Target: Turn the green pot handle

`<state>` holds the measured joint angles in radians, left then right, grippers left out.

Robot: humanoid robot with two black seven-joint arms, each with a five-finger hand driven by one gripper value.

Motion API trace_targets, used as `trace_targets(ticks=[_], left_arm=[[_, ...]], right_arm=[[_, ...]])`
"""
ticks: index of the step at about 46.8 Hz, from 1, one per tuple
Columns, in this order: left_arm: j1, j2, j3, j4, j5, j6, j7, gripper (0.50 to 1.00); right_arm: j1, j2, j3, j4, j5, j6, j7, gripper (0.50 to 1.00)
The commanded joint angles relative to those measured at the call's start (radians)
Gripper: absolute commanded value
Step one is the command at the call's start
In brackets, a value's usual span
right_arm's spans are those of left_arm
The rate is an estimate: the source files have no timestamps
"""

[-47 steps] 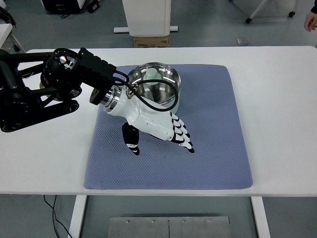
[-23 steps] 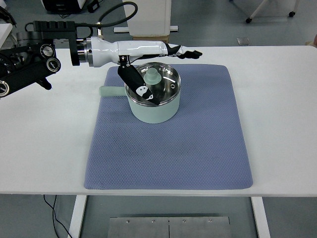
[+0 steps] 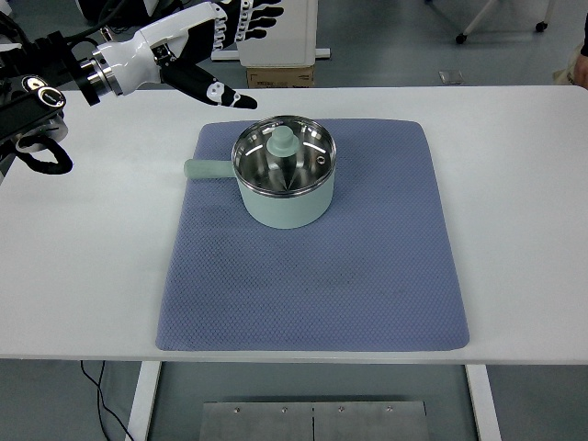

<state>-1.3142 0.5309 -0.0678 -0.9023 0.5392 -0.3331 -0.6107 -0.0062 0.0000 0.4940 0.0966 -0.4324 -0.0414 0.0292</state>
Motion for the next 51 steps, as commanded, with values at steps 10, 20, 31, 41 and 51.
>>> trace_targets(ticks=[10, 20, 31, 41, 51], left_arm=[[0.044, -0.009, 0.002, 0.094, -0.139, 0.061, 0.000, 1.000], [0.085, -0.017, 0.002, 0.137, -0.277, 0.143, 0.000, 1.000], [0.154, -0.035, 0.002, 0.146, -0.418, 0.236, 0.000, 1.000], [0.204, -0.074, 0.000, 0.151, -0.553, 0.266, 0.000, 1.000], [0.236, -0.101, 0.000, 0.148, -0.623, 0.281, 0.000, 1.000]], right_arm=[[0.000, 0.000, 0.000, 0.000, 0.000, 0.000, 0.000, 1.000], [0.000, 0.000, 0.000, 0.000, 0.000, 0.000, 0.000, 1.000], [0.000, 0.000, 0.000, 0.000, 0.000, 0.000, 0.000, 1.000], [0.000, 0.000, 0.000, 0.000, 0.000, 0.000, 0.000, 1.000], [0.000, 0.000, 0.000, 0.000, 0.000, 0.000, 0.000, 1.000]])
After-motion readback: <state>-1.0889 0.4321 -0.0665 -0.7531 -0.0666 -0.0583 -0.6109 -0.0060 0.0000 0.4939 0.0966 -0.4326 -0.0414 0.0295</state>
